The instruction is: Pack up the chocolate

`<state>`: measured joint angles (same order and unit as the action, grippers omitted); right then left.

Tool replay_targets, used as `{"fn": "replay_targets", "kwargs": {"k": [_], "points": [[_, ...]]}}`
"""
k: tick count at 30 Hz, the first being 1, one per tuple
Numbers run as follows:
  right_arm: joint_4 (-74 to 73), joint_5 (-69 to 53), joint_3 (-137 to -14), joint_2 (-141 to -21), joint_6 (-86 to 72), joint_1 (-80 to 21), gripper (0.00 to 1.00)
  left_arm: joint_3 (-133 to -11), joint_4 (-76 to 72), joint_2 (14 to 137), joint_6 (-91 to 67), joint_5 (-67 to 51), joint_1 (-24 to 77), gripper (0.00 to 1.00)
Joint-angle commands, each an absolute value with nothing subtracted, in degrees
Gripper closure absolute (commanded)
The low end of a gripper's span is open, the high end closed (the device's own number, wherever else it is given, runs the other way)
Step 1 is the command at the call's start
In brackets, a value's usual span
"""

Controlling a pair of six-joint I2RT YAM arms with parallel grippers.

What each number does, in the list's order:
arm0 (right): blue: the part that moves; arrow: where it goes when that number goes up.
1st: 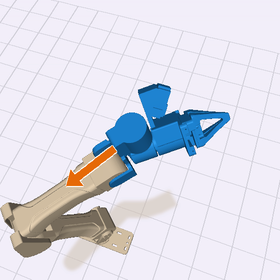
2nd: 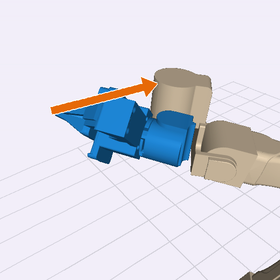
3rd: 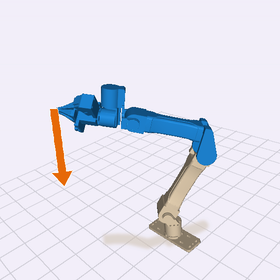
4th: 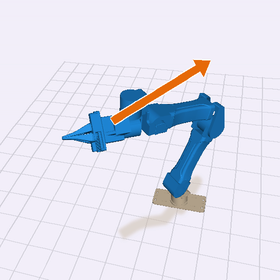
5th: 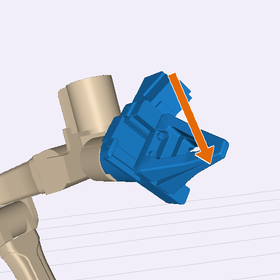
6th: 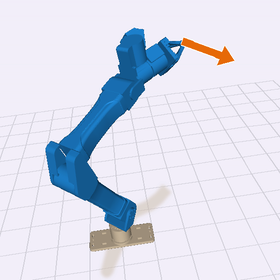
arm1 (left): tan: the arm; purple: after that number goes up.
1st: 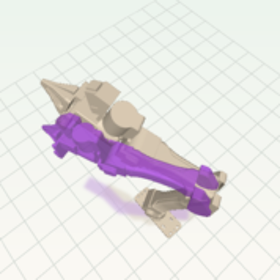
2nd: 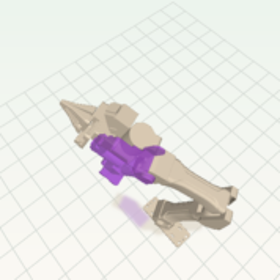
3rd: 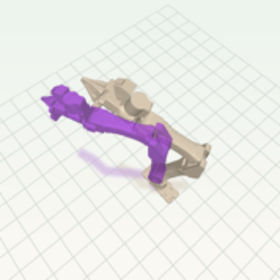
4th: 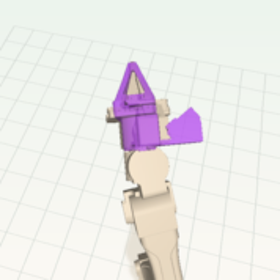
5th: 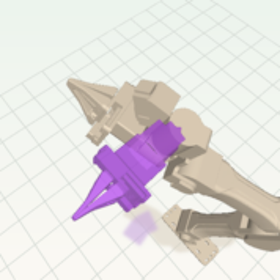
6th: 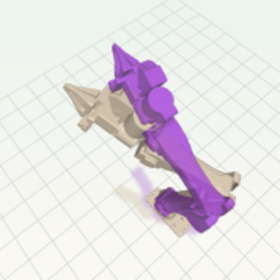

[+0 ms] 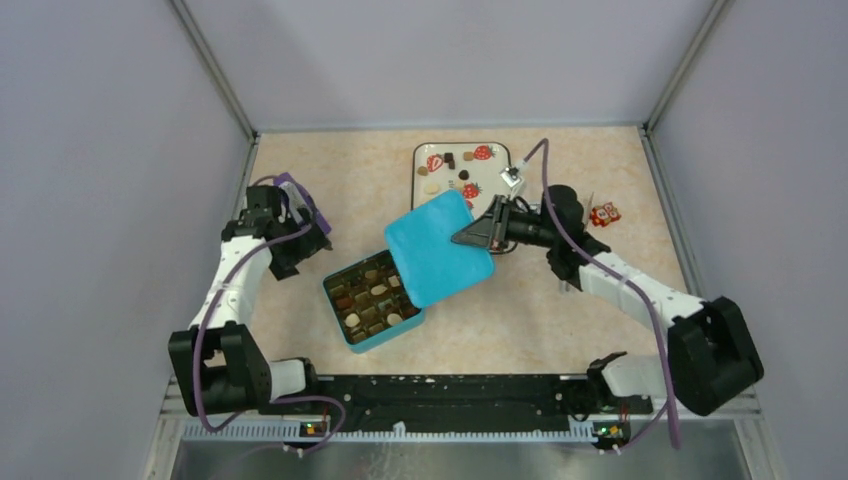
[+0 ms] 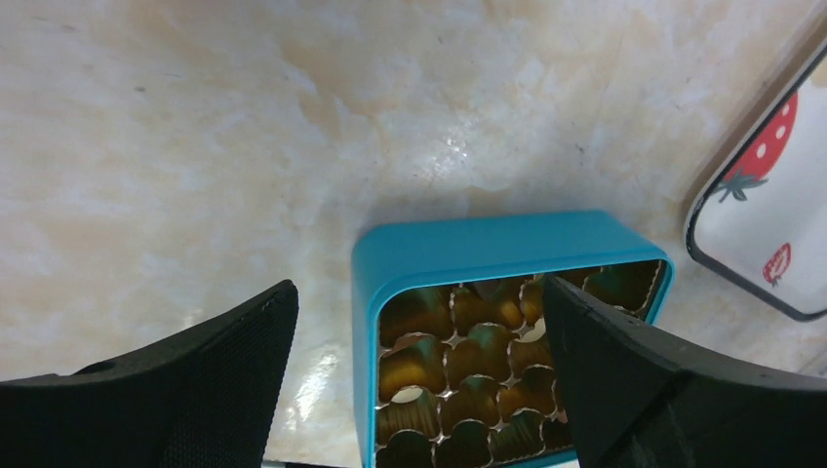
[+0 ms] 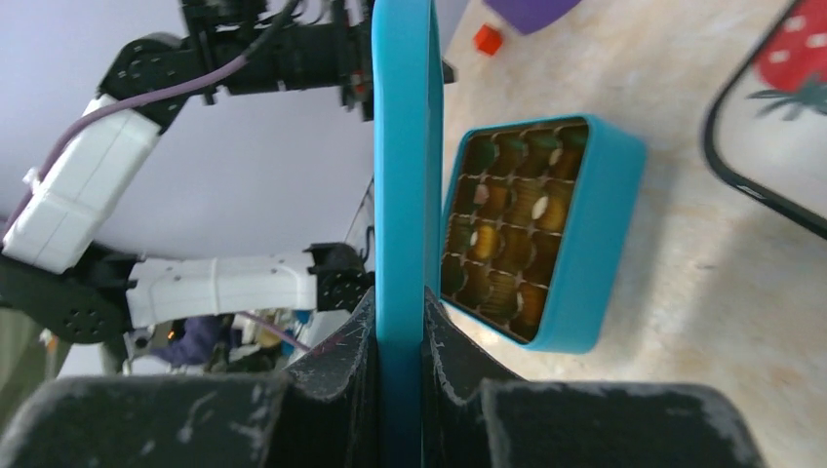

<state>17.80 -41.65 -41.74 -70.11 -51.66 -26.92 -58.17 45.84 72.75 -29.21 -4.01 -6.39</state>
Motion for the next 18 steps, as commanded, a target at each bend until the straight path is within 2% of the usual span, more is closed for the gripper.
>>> {"fn": "replay_targets", "kwargs": {"k": [1,3,8,18], "points": [[32.81,-46.81,-46.66,-76.68,-55.96,-31.58,1.0,-52.98,35.92,72.56,-30.95,-13.92,-6.5,0.01],[36.22,-46.82,-46.6,-79.54,-58.1,-33.03,1.0,-52.32,36.1,74.15,-30.9,-16.26,-6.5,0.01],[41.7,-45.55,-46.29,-84.96,-62.22,-35.28,1.0,-47.07,32.97,72.52,-32.49,-11.63,-6.5,0.01],[51.52,-47.78,-45.96,-94.31,-69.07,-35.67,1.0,-38.6,22.44,73.98,-37.73,-24.24,-6.34,0.01]]}}
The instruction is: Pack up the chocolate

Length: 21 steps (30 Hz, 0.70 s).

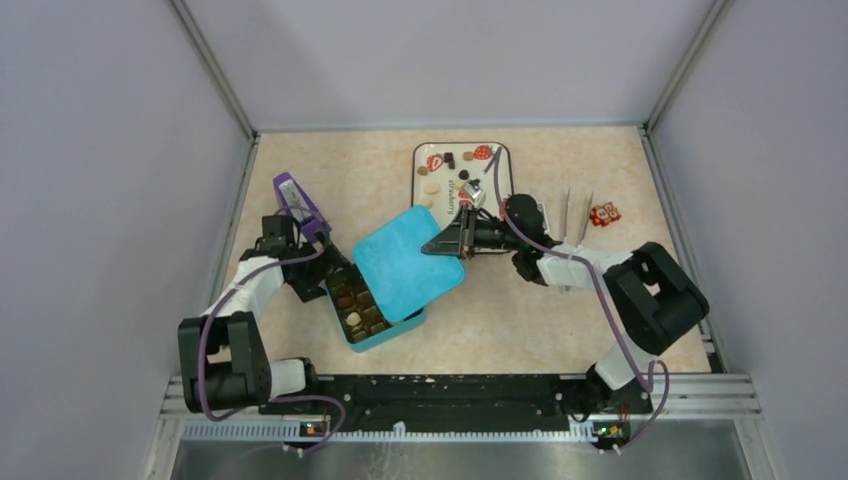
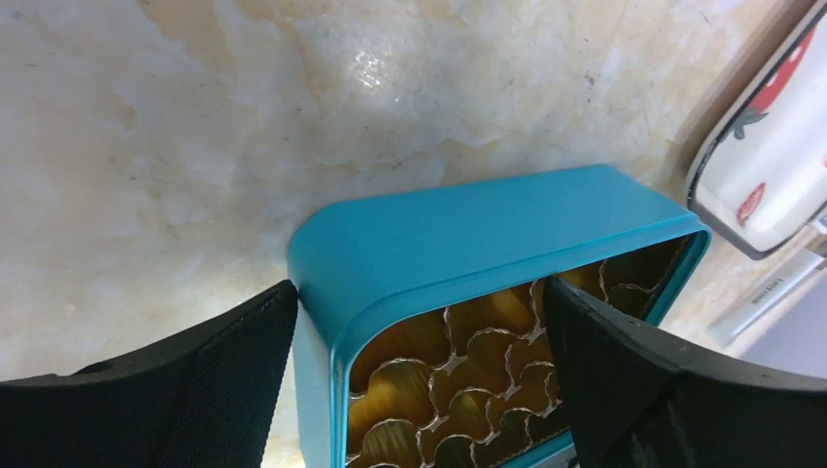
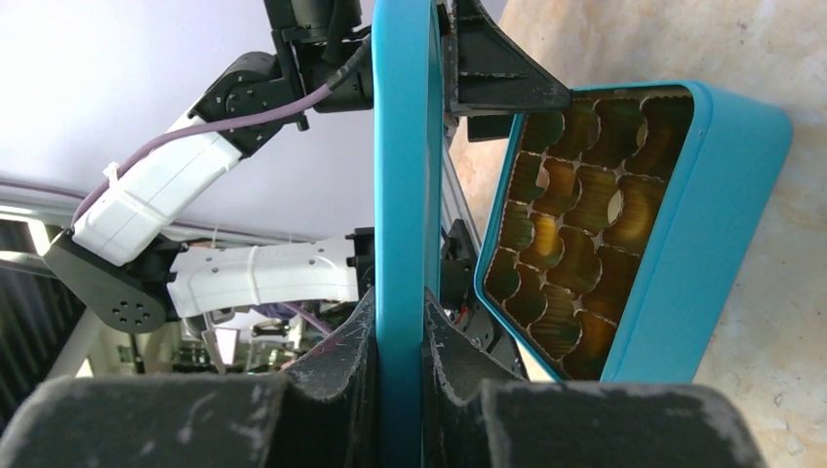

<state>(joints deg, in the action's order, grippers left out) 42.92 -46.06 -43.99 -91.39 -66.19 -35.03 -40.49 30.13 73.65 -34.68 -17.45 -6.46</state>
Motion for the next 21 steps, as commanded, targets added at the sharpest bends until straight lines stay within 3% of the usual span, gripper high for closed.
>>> {"fn": "replay_targets", "kwargs": {"k": [1,10,21], "points": [[53.01,-47.81,-45.73,-95.38,-69.94,-35.82,1.0,-38.22,20.97,74.11,-38.36,-25.5,-6.29,0.01],[60.64,-44.47,-41.98,-99.67,-75.22,-36.39,1.0,-38.05,15.99,74.27,-42.59,-29.74,-2.5,0.01],[64.3,-33.23,-37.43,-101.17,-75.53,-39.54,1.0,-48.01,25.95,69.95,-38.69,-20.93,-3.04,0.01]]}}
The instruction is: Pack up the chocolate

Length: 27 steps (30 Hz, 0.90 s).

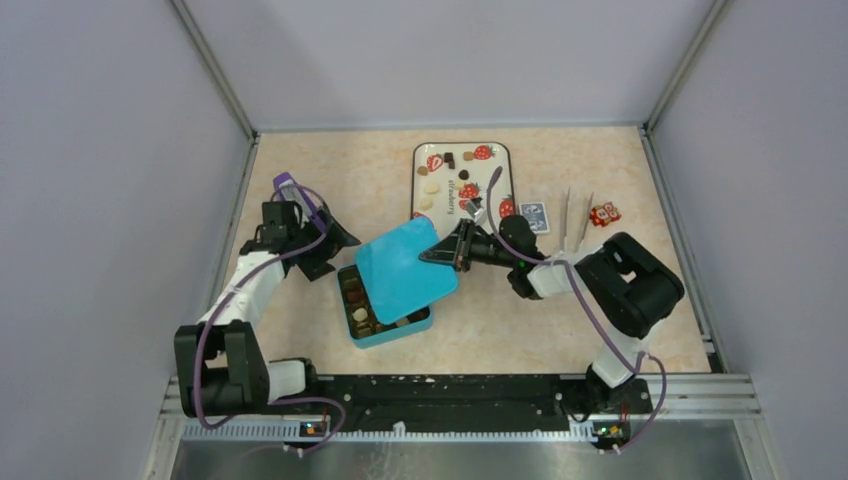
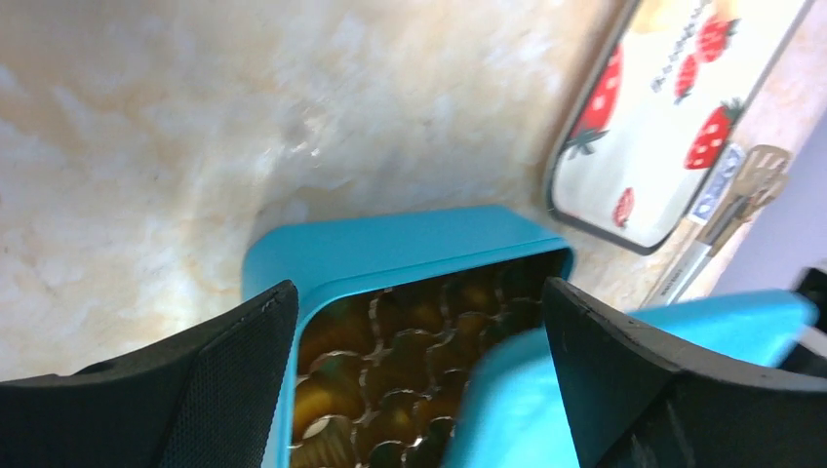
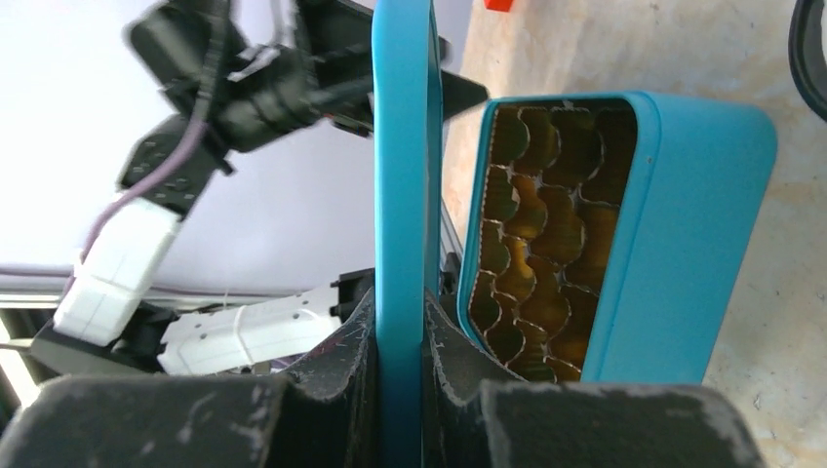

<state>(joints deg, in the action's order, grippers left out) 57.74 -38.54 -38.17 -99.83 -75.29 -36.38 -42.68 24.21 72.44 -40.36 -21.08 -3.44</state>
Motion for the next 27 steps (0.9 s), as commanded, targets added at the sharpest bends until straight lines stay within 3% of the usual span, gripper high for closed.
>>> {"fn": "replay_targets", "kwargs": {"k": [1,11,27], "points": [[65.13,-32.25,-37.23,-101.65,-75.8,-40.12,1.0,-48.83,26.85,69.82,-38.49,-20.84,-3.15,0.01],[77.36,-28.43,-35.36,-107.9,-82.55,-42.55,1.0,-50.16,31.03,66.15,-37.21,-21.12,-4.92,0.01],[77.91,-23.57,-38.5,-111.27,-84.6,-47.11,1.0,-45.3,33.07,61.74,-35.35,-22.36,-5.69,0.01]]}}
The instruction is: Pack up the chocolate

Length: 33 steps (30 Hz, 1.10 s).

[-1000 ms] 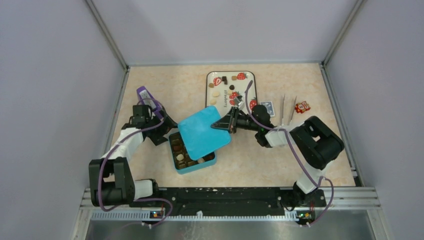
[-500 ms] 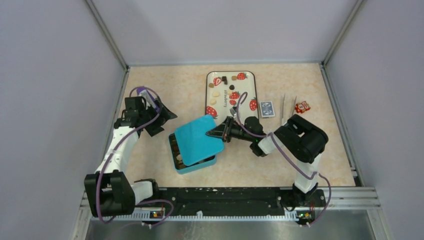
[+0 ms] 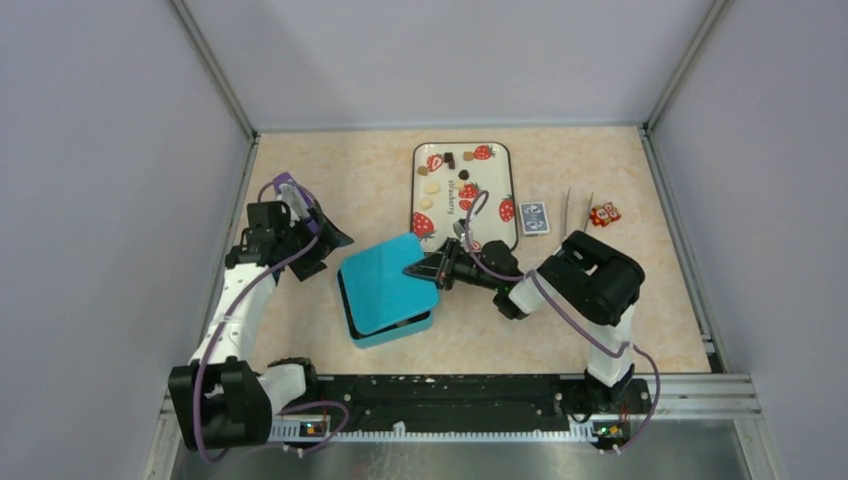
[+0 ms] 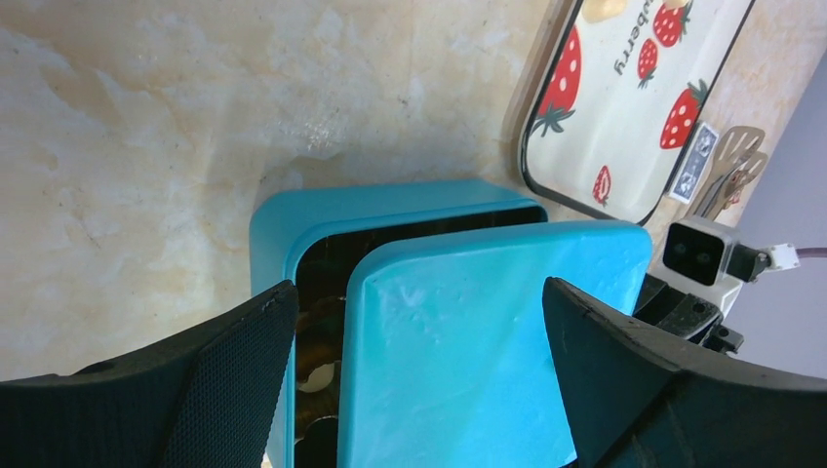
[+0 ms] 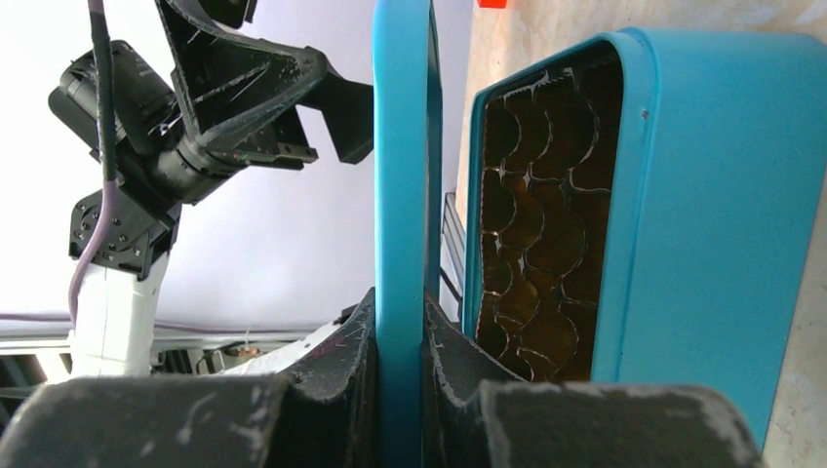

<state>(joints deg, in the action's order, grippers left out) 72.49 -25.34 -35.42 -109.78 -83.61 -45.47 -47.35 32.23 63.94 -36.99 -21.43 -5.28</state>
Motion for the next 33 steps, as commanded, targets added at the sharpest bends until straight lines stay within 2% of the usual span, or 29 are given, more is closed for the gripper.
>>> {"fn": "replay_targets", "kwargs": {"k": [1,18,33], "points": [[77.73,-23.41,-38.91,-111.65,-84.63,-47.45,1.0,-44.87,33.21,61.46,-35.27,-22.52,-5.71,0.01],[79.1,-21.41,-39.4,-115.27,-86.22,-49.88,1.0,-35.25,31.0,58.09,-34.83,-24.83,-6.33,0.02],[77.27,-20.32,-38.76,-115.56,-84.98,-49.94,1.0,-31.14,26.62,57.8,-35.42,-25.14,-6.37,0.29]]}}
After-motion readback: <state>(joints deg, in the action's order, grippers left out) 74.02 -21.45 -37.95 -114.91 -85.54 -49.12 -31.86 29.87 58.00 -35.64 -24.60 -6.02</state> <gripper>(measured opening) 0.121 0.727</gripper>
